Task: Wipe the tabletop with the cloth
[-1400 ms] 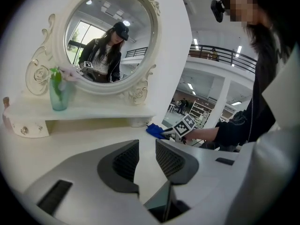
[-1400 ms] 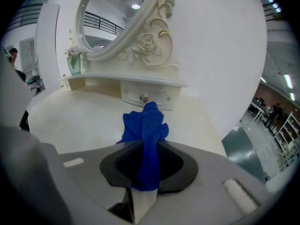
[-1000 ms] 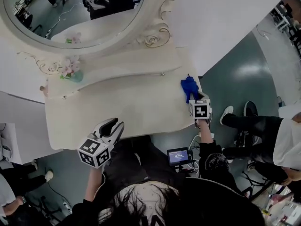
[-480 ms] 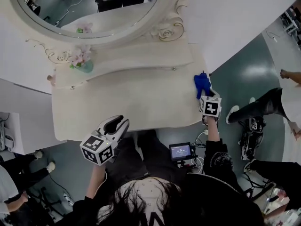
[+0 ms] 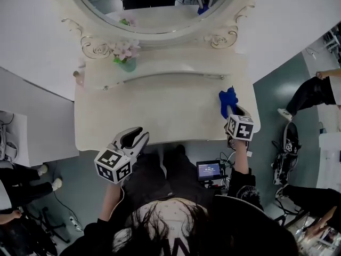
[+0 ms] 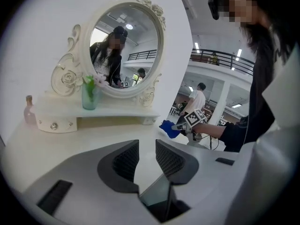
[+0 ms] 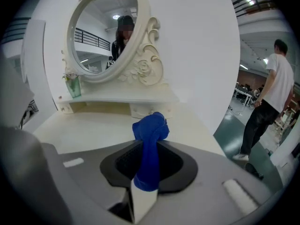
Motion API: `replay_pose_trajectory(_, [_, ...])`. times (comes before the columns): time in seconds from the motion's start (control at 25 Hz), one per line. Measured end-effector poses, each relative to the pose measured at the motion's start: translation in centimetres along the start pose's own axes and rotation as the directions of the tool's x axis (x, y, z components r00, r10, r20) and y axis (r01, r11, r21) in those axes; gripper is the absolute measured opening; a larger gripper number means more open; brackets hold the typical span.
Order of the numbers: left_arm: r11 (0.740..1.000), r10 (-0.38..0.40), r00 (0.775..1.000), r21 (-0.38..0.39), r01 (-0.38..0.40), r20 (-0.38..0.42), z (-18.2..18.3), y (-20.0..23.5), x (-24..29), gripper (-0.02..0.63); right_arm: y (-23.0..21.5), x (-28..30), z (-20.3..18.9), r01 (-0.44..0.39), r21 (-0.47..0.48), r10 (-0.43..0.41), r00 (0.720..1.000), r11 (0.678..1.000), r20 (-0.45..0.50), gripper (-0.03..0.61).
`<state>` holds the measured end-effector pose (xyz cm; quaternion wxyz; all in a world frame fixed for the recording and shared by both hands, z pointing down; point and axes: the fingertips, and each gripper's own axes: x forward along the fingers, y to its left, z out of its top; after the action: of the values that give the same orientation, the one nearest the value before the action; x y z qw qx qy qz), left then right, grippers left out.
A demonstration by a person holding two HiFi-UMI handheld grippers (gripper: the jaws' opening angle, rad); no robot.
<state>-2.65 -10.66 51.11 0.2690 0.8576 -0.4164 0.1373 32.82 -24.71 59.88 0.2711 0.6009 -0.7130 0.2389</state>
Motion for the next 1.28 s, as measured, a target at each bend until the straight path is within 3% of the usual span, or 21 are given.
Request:
replay_pose_trajectory(0.32, [0.999,0.037,0.999,-0.022,-0.036,0.039,-2.1,7.8,-8.8,0.11,17.5,-1.5,2.0,-0.148,-0.023,0.149,0.989,0.989,0.021,0.087])
replay_pose_trajectory(0.64, [0.992,0.114,0.988,-0.065,-0.108,0.1,-3.6,14.1,-16.0,0.11,34.9,-1.9,3.0,-0.322,-0.111,0.325,0.946,0.94,0.012,0.087])
replay_pose_trajectory(0.8, [0.982,0.17,0.978,-0.108,-0.158,0.122,-5.1,16.2,-19.3,0.11,45.4,-1.5,2.4,-0.44,-0.209,0.445,0.895,0.873,-0.025,0.087])
replay_pose_trajectory(1.0, [0.962,0.24,0.962,-0.163,-0.218,0.131,-7.1,18.0,-23.1,0.11,57.4,-1.5,-0.1,-0.575,-0.299,0.569,0.814,0.762,-0.116,0.087])
replay_pose_trajectory(1.28, [0.927,0.336,0.933,-0.222,-0.304,0.128,-9.4,19.2,-27.6,0.11,68.5,-2.3,-4.0,-0.682,-0.377,0.656,0.723,0.627,-0.217,0.087])
